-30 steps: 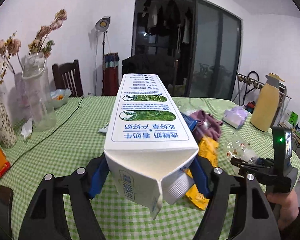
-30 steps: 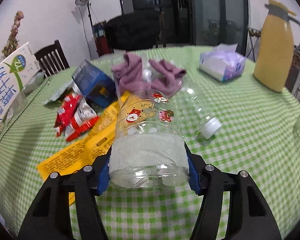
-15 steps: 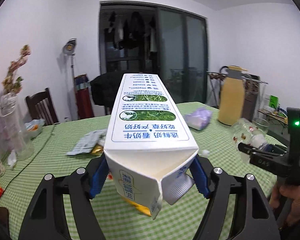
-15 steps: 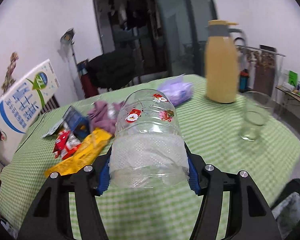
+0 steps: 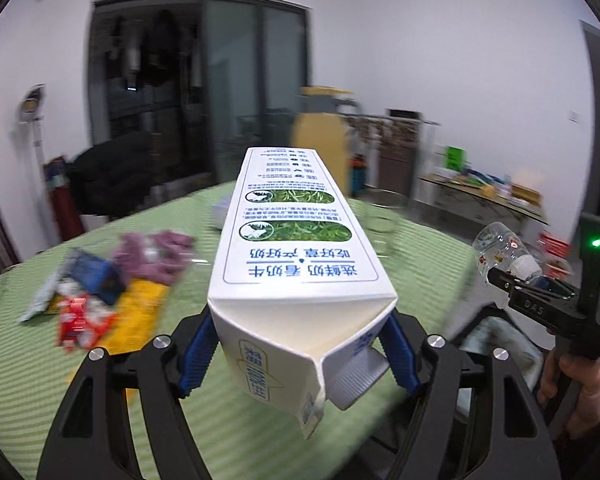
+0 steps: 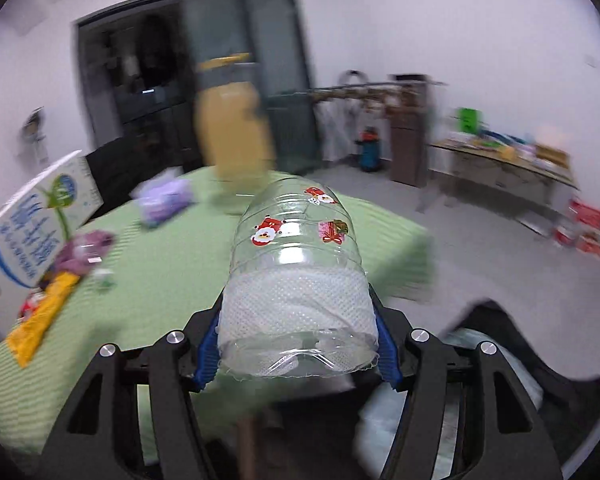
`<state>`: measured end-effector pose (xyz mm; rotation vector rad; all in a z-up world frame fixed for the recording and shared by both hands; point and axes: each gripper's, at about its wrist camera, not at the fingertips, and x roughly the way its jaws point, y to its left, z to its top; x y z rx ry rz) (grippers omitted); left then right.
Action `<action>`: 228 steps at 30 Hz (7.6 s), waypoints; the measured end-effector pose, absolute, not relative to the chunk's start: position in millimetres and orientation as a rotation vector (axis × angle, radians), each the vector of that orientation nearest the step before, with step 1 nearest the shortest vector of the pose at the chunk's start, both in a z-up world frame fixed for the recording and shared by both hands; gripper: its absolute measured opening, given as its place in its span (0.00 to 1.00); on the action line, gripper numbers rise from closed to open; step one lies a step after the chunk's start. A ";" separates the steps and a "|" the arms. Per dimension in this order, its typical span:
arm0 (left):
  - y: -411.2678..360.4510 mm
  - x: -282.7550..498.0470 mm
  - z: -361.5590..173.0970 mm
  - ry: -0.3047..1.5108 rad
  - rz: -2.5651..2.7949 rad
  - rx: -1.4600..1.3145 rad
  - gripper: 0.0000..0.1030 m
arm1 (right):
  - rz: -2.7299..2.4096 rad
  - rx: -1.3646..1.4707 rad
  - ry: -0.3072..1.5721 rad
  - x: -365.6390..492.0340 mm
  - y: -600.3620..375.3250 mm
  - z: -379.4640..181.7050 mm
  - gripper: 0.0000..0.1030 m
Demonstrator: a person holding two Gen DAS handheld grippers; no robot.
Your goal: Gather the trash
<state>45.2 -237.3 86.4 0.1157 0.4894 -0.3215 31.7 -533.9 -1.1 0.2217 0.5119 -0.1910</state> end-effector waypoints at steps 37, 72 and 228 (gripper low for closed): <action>-558.4 76.3 -122.4 1.293 -0.791 0.395 0.73 | -0.551 0.581 0.900 -15.0 -753.1 -181.8 0.73; -343.3 26.7 87.1 0.673 -0.770 0.111 0.93 | -0.521 0.265 0.687 -18.1 -616.3 -30.1 0.83; 123.8 273.3 98.2 0.695 -0.083 -0.436 0.76 | 0.399 -0.170 0.715 249.3 -153.3 -20.4 0.59</action>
